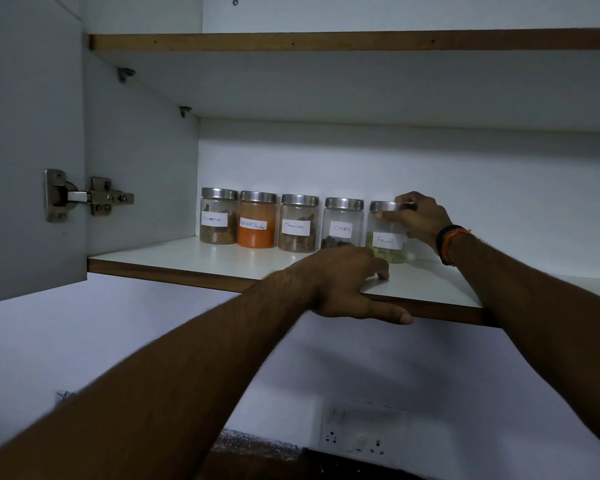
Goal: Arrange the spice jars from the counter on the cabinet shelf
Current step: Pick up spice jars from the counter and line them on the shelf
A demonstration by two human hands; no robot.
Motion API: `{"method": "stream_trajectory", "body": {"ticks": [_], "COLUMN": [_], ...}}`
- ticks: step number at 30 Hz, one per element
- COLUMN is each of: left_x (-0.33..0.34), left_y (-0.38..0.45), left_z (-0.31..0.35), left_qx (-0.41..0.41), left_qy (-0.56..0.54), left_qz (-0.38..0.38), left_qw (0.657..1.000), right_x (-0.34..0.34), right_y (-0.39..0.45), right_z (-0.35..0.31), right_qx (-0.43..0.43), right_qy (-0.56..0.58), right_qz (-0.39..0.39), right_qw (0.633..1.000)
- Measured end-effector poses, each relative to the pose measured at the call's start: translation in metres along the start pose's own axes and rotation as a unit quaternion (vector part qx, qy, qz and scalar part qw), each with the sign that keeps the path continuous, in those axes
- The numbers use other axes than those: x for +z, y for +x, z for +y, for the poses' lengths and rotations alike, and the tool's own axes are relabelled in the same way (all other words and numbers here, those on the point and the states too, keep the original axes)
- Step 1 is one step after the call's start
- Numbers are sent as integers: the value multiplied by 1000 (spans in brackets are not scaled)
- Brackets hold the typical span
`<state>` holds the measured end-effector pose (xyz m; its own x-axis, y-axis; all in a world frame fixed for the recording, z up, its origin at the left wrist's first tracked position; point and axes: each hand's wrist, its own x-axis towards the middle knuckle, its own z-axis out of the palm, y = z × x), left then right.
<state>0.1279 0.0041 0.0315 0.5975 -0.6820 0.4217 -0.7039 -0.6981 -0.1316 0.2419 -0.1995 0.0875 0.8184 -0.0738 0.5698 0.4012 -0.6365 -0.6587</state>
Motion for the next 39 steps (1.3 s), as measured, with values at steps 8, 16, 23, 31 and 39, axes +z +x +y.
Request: {"method": "stream_trajectory", "body": {"ticks": [8, 16, 23, 31, 39], "left_x": [-3, -5, -6, -8, -5], "left_y": [-2, -3, -3, -5, -14], "left_z": [3, 5, 5, 9, 21], "left_qx": [-8, -7, -12, -32, -69], "left_qy": [-1, -7, -9, 22, 13], "left_qz": [-2, 0, -13, -46, -66], "left_qw": [1000, 1000, 1000, 998, 995], "right_x": [1, 1, -9, -25, -53], "right_y": [0, -10, -37, -118, -208], "right_z": [1, -3, -12, -46, -59], "right_qx": [-1, 0, -10, -30, -73], "right_qy": [-3, -41, -47, 63, 15], "right_qz": [3, 44, 93, 89, 103], "right_qw": [1000, 998, 995, 994, 992]}}
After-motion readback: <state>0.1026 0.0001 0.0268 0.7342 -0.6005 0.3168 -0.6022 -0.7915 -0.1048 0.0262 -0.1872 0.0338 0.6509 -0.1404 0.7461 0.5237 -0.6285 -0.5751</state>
